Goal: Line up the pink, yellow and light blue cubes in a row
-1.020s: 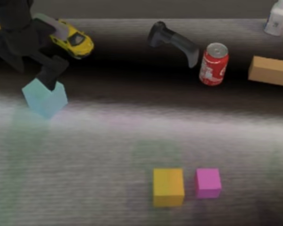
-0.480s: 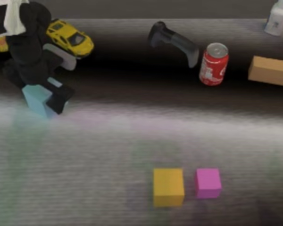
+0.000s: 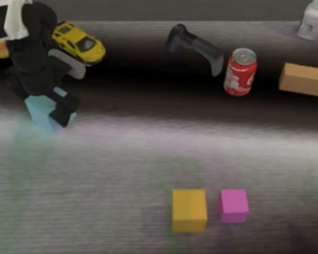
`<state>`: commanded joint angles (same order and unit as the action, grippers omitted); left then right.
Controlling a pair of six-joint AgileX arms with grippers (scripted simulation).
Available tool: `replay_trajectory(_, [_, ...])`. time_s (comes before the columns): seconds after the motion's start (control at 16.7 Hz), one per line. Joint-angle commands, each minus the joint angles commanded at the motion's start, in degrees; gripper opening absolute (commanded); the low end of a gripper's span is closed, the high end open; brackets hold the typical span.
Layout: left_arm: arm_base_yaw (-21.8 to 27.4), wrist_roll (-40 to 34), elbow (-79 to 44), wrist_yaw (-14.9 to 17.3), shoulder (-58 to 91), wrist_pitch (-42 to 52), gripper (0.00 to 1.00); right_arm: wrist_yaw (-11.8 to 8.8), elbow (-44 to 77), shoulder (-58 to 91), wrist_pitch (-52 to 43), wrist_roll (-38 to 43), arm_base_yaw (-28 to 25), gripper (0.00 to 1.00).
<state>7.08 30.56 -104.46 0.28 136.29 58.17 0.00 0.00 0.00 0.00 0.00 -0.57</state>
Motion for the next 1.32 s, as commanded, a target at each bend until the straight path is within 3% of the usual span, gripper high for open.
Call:
replay_trajectory(0.48, [0.0,0.0,0.0,0.0,0.0,0.0,0.02,0.0,0.0,0.0,0.0,0.0,0.0,1.00])
replay_trajectory(1.08, [0.2,-0.1,-0.2,0.2,-0.6,0.4,0.00,0.0,0.0,0.0,0.0,0.0,0.0,1.00])
replay_trajectory(1.32, [-0.2,0.0,-5.1,0.2,-1.9,6.8,0.00,0.0,0.0,0.0,0.0,0.0,0.0,1.00])
